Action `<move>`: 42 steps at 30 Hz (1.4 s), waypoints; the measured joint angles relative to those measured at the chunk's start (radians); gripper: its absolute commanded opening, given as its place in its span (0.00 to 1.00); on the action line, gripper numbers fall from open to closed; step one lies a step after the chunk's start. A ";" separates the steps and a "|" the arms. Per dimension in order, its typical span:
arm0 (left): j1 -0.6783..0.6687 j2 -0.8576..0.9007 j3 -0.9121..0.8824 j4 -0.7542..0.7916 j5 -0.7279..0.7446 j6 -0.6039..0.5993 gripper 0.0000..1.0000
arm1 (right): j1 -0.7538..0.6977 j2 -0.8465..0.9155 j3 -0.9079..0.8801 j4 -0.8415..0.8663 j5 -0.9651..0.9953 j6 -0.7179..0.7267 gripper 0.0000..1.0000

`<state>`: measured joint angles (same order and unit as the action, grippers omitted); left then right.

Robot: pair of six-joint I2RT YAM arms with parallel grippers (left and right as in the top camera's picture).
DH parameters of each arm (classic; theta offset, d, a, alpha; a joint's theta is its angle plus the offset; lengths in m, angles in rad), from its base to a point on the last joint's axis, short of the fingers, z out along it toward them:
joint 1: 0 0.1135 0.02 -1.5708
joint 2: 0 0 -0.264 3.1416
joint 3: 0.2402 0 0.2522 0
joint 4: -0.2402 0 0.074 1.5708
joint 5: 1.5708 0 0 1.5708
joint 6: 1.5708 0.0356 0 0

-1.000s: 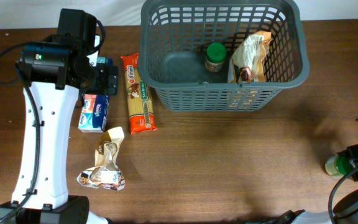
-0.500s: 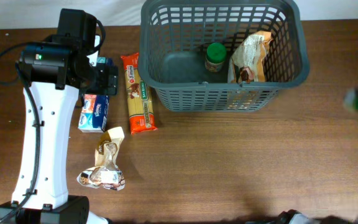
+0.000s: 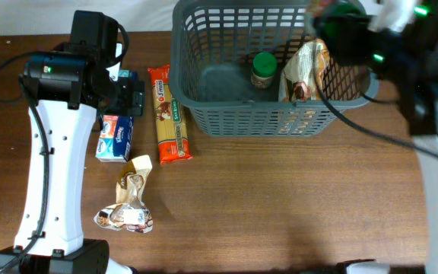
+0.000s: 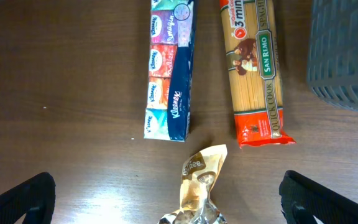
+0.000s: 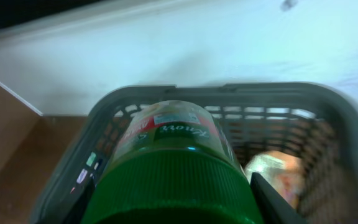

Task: Pack container
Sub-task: 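Lift the second jar and carry it over the basket, then lower the second jar into the basket and release it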

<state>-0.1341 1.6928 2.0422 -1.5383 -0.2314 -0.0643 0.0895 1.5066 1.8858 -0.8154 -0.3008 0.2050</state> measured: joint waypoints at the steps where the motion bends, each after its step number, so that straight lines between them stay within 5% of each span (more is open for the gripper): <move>1: 0.000 0.000 0.000 0.001 0.000 0.000 0.99 | 0.019 0.039 0.001 0.016 0.000 0.001 0.04; 10: 0.000 0.000 0.000 0.001 0.000 0.000 0.99 | 0.131 0.339 -0.006 0.087 0.098 0.017 0.04; 25: 0.000 0.000 0.000 0.001 0.000 0.000 0.99 | 0.183 0.379 -0.004 -0.130 0.276 0.031 0.04; 42: 0.000 0.000 0.000 0.001 0.000 0.000 0.99 | 0.185 0.631 -0.005 -0.162 0.275 0.030 0.05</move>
<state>-0.1341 1.6932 2.0422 -1.5375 -0.2314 -0.0643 0.2741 2.1372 1.8812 -0.9771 -0.0254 0.2352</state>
